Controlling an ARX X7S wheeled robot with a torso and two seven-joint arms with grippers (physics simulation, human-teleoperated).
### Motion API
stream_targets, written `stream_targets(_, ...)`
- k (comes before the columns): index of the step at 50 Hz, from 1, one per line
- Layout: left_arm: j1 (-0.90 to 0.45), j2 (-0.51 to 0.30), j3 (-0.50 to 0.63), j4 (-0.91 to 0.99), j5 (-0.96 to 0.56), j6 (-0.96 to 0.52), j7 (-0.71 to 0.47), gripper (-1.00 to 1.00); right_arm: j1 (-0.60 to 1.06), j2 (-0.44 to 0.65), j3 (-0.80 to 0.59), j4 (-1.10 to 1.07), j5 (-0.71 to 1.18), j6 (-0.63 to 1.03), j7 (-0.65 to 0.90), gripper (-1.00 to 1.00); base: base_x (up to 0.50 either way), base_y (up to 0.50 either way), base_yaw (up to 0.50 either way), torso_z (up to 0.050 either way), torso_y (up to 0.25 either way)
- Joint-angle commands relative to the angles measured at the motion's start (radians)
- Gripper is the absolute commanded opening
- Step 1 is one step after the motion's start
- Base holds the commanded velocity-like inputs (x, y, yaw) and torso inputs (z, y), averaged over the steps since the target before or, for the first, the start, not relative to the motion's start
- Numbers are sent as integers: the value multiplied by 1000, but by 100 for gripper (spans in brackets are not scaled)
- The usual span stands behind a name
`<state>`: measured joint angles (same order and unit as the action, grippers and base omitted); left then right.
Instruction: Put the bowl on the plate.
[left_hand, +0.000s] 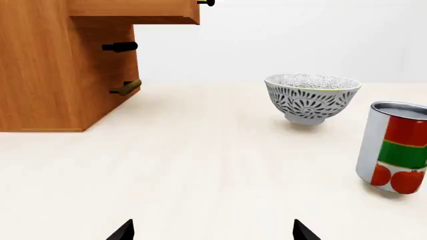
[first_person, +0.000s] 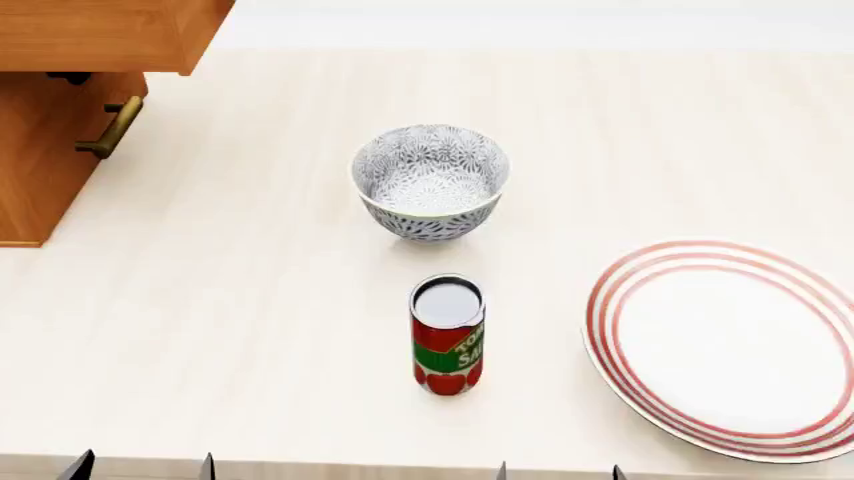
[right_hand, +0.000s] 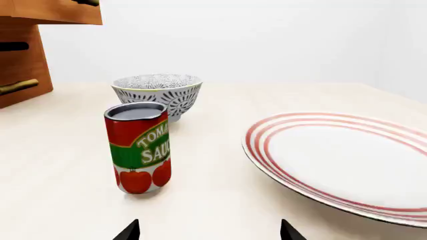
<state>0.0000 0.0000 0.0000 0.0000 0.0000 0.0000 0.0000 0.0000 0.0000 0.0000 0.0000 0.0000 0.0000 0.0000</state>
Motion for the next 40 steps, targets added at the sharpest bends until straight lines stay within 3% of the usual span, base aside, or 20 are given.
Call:
stream_targets(1,0,-19,20,5,-12,-1,-14,100,8,16,-28,16,-1,0,24,100,0,0,0,0,0)
stream_targets(39,-38,-92,76,21,-81,2,-97,100,20,95,-100,-6,45,3,123,100,0,0,0,0,0)
stream_targets(40,-39,-93,78,15,-82,6,-98,100,20,87,-96,-125,65,141,136,100,0,0,0,0,0)
